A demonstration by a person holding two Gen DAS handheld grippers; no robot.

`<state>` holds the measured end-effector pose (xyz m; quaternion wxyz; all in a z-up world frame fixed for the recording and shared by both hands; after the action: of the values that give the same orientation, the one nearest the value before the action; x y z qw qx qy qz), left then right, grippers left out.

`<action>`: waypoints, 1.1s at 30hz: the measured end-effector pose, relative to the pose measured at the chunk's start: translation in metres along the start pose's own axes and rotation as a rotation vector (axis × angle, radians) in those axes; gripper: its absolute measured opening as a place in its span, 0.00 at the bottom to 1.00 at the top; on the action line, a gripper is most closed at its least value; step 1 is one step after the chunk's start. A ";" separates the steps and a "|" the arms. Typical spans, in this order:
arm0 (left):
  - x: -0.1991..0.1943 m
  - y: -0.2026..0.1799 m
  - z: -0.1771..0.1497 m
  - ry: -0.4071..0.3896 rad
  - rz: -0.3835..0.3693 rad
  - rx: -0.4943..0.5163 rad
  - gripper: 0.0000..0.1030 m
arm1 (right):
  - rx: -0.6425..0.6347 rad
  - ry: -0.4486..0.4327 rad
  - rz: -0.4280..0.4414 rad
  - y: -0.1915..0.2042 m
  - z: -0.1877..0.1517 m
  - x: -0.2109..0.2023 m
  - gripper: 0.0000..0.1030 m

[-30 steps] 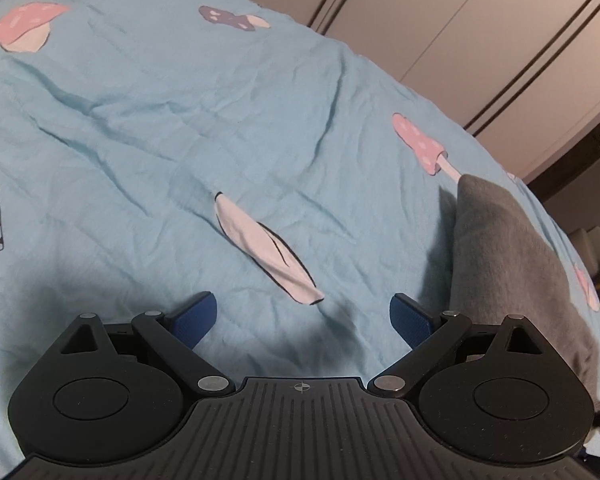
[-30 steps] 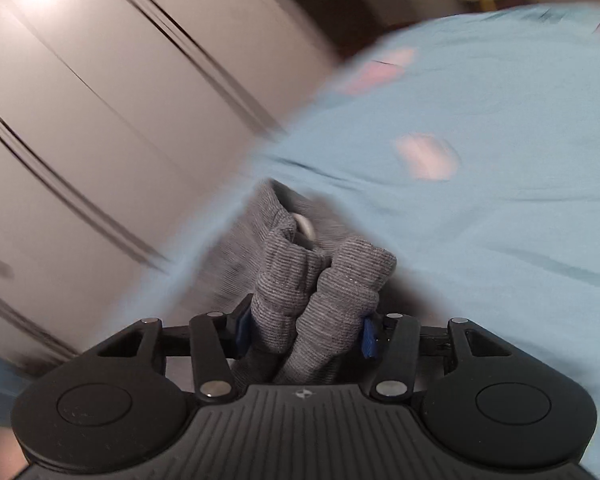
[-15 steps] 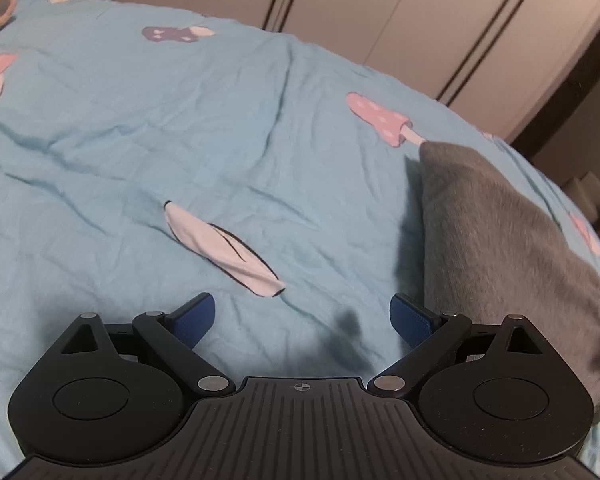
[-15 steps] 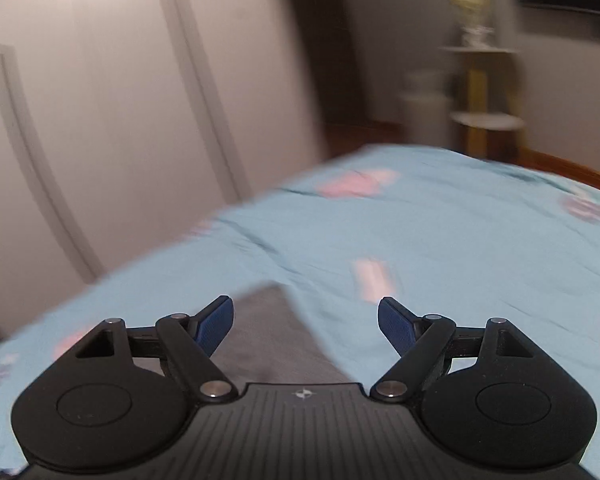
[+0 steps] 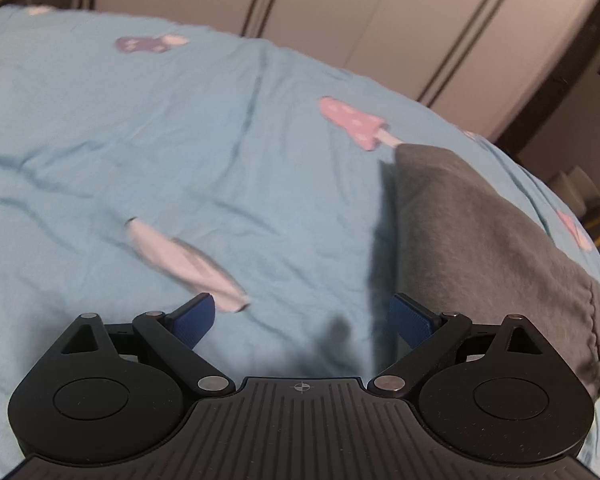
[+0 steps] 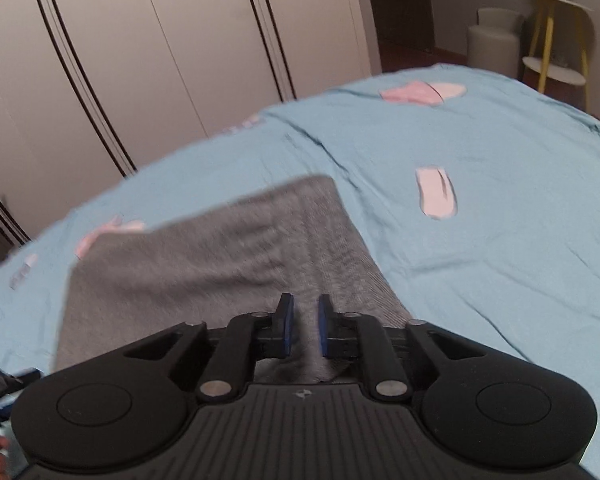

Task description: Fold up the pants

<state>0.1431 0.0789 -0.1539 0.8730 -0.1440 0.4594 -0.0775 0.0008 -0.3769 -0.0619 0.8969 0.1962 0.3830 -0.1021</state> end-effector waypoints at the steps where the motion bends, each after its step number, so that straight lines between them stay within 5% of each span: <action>1: 0.001 -0.004 -0.001 -0.004 -0.001 0.027 0.95 | 0.002 0.006 0.022 0.005 0.006 0.006 0.16; 12: 0.027 -0.021 -0.015 0.019 0.122 0.289 0.96 | -0.119 -0.033 0.022 0.055 0.053 0.073 0.16; 17: 0.031 -0.018 -0.015 0.026 0.117 0.279 0.98 | -0.079 0.112 0.060 0.037 0.020 0.117 0.15; 21: 0.033 -0.019 -0.016 0.028 0.130 0.295 0.99 | -0.147 0.084 0.081 0.033 0.012 0.096 0.15; 26: 0.033 -0.019 -0.017 0.030 0.136 0.292 1.00 | -0.086 0.038 0.096 0.003 0.013 0.055 0.15; 29: 0.032 -0.017 -0.015 0.030 0.139 0.278 1.00 | -0.088 0.000 -0.002 -0.020 0.009 0.032 0.17; 30: 0.030 -0.016 -0.014 0.030 0.132 0.264 1.00 | -0.089 -0.008 -0.039 -0.026 0.007 0.025 0.24; 31: 0.027 -0.015 -0.013 0.026 0.120 0.243 1.00 | -0.090 -0.015 -0.082 -0.033 0.006 0.018 0.55; 32: 0.022 -0.014 -0.010 0.013 0.104 0.216 0.99 | -0.087 -0.009 -0.117 -0.042 0.004 0.014 0.98; 33: 0.016 -0.014 -0.008 -0.008 0.080 0.190 0.99 | -0.084 -0.012 -0.138 -0.050 0.002 0.010 0.95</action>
<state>0.1459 0.0604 -0.1661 0.8869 -0.0424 0.4521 -0.0853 -0.0080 -0.4231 -0.0811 0.8974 0.1312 0.3943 -0.1487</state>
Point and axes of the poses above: each gripper's, at about its wrist camera, not at the fingertips, and x roughly the way its jaws point, y to its left, z to its top, the point moved 8 cm from there along x, roughly the way its jaws point, and after that the axes turned 2 degrees about y, right-handed, at the moved point
